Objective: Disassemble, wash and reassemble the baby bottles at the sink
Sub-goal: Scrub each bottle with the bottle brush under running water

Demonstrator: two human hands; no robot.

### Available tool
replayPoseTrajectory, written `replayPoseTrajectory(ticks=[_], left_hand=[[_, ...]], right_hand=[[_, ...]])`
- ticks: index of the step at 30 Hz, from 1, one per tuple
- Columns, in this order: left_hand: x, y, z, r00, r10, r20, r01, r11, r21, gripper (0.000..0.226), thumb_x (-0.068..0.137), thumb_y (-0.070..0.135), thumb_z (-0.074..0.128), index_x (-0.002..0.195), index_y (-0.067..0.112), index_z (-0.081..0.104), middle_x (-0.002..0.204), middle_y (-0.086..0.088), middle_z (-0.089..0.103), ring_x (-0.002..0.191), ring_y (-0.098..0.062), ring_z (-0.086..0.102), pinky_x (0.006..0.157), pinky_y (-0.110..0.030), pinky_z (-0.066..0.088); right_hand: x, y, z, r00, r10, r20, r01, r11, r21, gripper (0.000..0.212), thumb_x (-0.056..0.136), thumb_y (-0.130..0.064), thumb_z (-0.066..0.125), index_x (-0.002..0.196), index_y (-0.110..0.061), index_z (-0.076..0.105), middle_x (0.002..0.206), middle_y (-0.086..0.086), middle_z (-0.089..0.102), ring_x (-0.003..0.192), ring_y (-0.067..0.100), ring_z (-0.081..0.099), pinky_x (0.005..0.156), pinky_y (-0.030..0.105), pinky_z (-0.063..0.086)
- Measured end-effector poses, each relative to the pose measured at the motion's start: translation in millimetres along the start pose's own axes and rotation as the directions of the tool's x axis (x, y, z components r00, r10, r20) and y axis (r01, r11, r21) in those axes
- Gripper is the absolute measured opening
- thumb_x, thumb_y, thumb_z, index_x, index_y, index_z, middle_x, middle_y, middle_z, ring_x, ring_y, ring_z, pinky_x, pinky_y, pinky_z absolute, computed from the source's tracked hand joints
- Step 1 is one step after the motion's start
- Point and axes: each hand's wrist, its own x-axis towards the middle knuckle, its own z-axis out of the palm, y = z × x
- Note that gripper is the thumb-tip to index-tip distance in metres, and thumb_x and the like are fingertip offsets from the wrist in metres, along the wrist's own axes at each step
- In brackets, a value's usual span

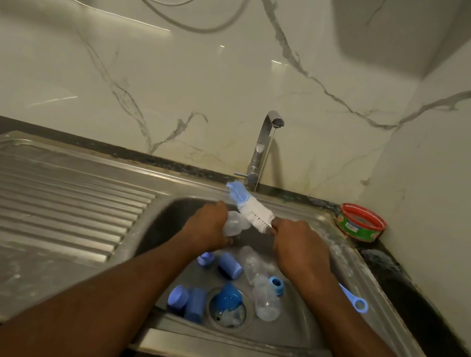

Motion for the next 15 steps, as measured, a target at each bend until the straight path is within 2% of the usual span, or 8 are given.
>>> replayPoseTrajectory(ticks=[3, 6, 8, 10, 15], left_hand=[[0.2, -15.8, -4.0, 0.995, -0.099, -0.012, 0.099, 0.994, 0.043, 0.058, 0.085, 0.036, 0.080, 0.133, 0.016, 0.054, 0.128, -0.005, 0.062, 0.115, -0.020, 0.060, 0.097, -0.032, 0.046], [-0.2, -6.2, -3.7, 1.000, -0.010, 0.019, 0.008, 0.996, 0.085, 0.058, 0.085, 0.042, 0.078, 0.133, 0.018, 0.055, 0.125, -0.003, 0.063, 0.105, -0.016, 0.060, 0.090, -0.031, 0.047], [-1.3, 7.6, -1.0, 0.996, 0.071, 0.053, -0.078, 0.987, 0.143, 0.060, 0.083, 0.044, 0.078, 0.132, 0.019, 0.055, 0.123, -0.004, 0.064, 0.104, -0.018, 0.063, 0.090, -0.032, 0.051], [-0.6, 14.5, 1.5, 0.995, 0.092, 0.048, -0.100, 0.977, 0.186, 0.061, 0.081, 0.043, 0.080, 0.131, 0.019, 0.055, 0.121, -0.004, 0.065, 0.104, -0.021, 0.065, 0.091, -0.036, 0.055], [-0.2, -9.9, -4.5, 0.994, -0.104, 0.016, 0.101, 0.986, 0.132, 0.057, 0.081, 0.037, 0.083, 0.128, 0.022, 0.056, 0.121, -0.003, 0.063, 0.106, -0.020, 0.063, 0.092, -0.034, 0.053]], right_hand=[[-13.1, 2.7, 4.6, 0.999, -0.028, 0.031, 0.028, 1.000, 0.003, 0.023, 0.097, -0.030, 0.058, 0.118, -0.030, 0.067, 0.099, -0.002, 0.070, 0.080, 0.017, 0.067, 0.075, 0.036, 0.060], [-8.8, -9.4, 1.1, 1.000, -0.015, 0.013, 0.016, 1.000, -0.020, 0.021, 0.098, -0.027, 0.058, 0.118, -0.026, 0.066, 0.100, 0.000, 0.068, 0.080, 0.017, 0.065, 0.073, 0.032, 0.057], [-0.2, -18.9, -1.6, 1.000, 0.005, 0.030, -0.004, 0.999, -0.040, 0.021, 0.098, -0.024, 0.059, 0.119, -0.024, 0.066, 0.104, 0.001, 0.068, 0.084, 0.017, 0.064, 0.071, 0.029, 0.050], [3.2, -21.3, -7.8, 0.999, 0.012, 0.047, -0.009, 0.998, -0.062, 0.022, 0.099, -0.023, 0.059, 0.120, -0.024, 0.065, 0.107, 0.002, 0.067, 0.086, 0.018, 0.063, 0.069, 0.029, 0.044], [-15.6, -9.3, -5.4, 0.999, 0.003, 0.042, 0.001, 0.995, -0.097, 0.030, 0.095, -0.021, 0.062, 0.124, -0.027, 0.065, 0.102, 0.001, 0.069, 0.082, 0.018, 0.065, 0.068, 0.029, 0.050]])
